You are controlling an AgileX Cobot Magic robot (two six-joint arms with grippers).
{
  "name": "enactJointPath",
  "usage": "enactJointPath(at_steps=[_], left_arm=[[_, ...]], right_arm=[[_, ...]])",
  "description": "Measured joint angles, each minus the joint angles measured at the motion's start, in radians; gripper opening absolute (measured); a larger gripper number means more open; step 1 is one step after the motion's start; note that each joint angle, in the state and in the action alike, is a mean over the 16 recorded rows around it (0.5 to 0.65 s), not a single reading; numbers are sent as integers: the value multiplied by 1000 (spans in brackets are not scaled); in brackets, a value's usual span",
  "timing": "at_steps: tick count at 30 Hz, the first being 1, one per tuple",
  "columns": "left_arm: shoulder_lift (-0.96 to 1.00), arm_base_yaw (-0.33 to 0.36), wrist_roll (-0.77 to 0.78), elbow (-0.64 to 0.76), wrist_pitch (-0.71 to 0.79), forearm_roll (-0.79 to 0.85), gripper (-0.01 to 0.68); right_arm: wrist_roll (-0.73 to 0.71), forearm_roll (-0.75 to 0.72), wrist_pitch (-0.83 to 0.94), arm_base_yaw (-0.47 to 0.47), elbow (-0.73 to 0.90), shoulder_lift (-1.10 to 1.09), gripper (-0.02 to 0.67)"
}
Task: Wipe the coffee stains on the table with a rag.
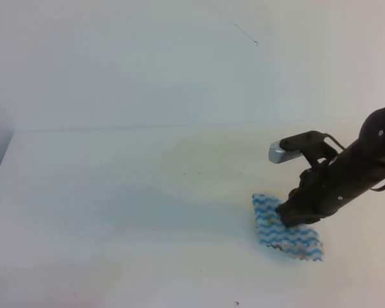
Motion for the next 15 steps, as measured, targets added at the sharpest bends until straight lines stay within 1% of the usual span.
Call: enactJointPath(at_steps=[6,11,13,15], left_arm=[[0,0,1,0,0,0,-1],[0,0,1,0,0,0,-1],[0,0,1,0,0,0,-1],[0,0,1,0,0,0,-1]], right_arm=[[22,-64,-47,0,0,26,200],[79,-125,-63,0,0,5,327],[120,-166,-60,0,0,-21,361],[172,-223,-51,0,0,-60,371]])
